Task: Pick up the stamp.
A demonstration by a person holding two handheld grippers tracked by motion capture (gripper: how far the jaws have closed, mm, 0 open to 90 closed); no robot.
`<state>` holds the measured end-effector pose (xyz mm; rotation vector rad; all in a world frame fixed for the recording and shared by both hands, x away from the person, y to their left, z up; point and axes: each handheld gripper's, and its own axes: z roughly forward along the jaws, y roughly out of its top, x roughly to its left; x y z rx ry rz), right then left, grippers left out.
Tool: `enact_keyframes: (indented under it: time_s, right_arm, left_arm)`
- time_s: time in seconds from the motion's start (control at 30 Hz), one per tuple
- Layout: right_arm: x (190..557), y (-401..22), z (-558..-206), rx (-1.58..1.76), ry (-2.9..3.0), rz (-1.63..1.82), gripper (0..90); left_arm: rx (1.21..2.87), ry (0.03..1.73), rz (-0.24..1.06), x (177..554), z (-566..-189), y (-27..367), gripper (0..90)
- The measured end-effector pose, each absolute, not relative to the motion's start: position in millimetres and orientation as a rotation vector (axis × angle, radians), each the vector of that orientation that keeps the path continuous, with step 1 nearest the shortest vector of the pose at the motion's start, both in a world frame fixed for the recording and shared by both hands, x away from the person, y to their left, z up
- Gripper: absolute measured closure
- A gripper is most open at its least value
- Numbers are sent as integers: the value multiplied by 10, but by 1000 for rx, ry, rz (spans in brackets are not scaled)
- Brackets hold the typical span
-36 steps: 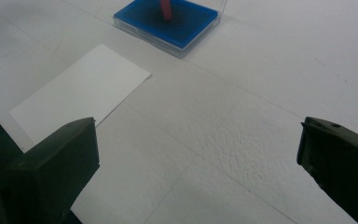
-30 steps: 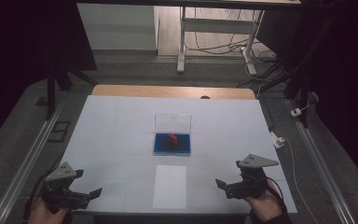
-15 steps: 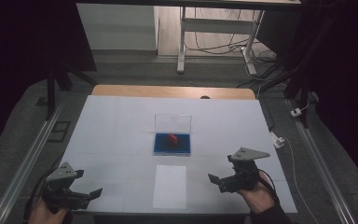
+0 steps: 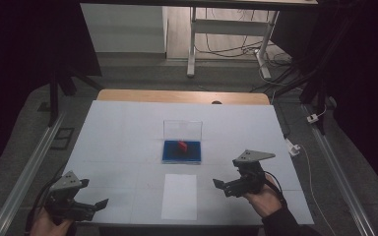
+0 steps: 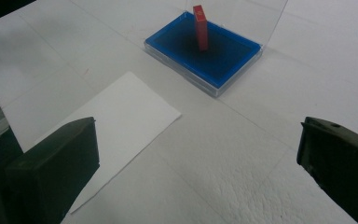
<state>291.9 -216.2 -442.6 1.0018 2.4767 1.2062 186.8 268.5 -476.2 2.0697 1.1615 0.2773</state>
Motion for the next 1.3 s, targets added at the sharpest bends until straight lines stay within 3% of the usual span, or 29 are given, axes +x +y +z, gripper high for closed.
enact_keyframes:
  time_s: [1.3]
  right_arm:
    - [3368, -1586, -4460, 888, 2581, 1140, 0]
  left_arm:
    - [2065, 1156, 270, 1866, -4761, 2695, 22]
